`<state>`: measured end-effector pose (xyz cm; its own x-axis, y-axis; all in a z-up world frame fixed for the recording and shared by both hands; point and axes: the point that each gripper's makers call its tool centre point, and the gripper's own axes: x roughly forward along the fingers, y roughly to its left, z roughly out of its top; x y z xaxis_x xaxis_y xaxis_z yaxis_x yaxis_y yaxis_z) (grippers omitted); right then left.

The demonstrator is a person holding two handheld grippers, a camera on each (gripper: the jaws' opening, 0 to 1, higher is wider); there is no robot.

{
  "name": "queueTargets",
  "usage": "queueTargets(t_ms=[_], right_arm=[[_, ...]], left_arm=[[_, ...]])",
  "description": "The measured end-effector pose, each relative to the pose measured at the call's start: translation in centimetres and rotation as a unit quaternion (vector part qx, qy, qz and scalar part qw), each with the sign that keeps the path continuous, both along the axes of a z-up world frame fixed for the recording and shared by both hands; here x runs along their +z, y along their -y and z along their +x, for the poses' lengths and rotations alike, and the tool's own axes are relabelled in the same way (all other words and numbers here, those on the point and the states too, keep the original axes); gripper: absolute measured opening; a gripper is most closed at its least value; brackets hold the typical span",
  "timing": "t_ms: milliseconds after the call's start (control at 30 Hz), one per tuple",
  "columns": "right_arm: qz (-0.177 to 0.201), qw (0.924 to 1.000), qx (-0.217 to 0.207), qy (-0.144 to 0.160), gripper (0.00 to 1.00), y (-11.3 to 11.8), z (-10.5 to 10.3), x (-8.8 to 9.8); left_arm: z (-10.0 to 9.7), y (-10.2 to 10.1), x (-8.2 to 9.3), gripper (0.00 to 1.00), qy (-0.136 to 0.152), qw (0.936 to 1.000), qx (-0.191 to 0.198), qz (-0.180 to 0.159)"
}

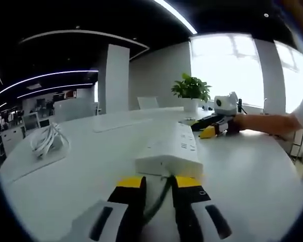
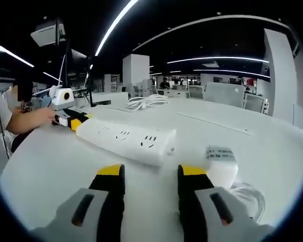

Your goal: Straighten the power strip on the desk, plug the charger into it

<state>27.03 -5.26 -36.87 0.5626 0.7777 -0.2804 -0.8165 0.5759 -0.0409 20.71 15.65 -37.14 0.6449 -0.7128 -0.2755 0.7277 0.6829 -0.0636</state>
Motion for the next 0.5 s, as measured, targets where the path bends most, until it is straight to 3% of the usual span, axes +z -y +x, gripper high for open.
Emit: queueTargets(t_ms=[167,333,500], right_arm=[[0.000,1.0000,0.001,0.000,0.41,-0.21,-0.18,0.00],[-0.002,1.0000,0.002,0.004,0.41,-0.37,-0.33,0.04],[-0.004,1.0000,0.000,0.005,0.40,-0.48,-0.36,0.07]], left_arm=[[-0.14,0.02,0.00,0.26,0.003,1.0000,-0.001,0.004],[-0.06,0.42,0.16,0.24,0.025,0.9994,-0.015,0.020],[0.17,0.34,0.17,0.24,0.018,0.9996,-0.012,0.017]])
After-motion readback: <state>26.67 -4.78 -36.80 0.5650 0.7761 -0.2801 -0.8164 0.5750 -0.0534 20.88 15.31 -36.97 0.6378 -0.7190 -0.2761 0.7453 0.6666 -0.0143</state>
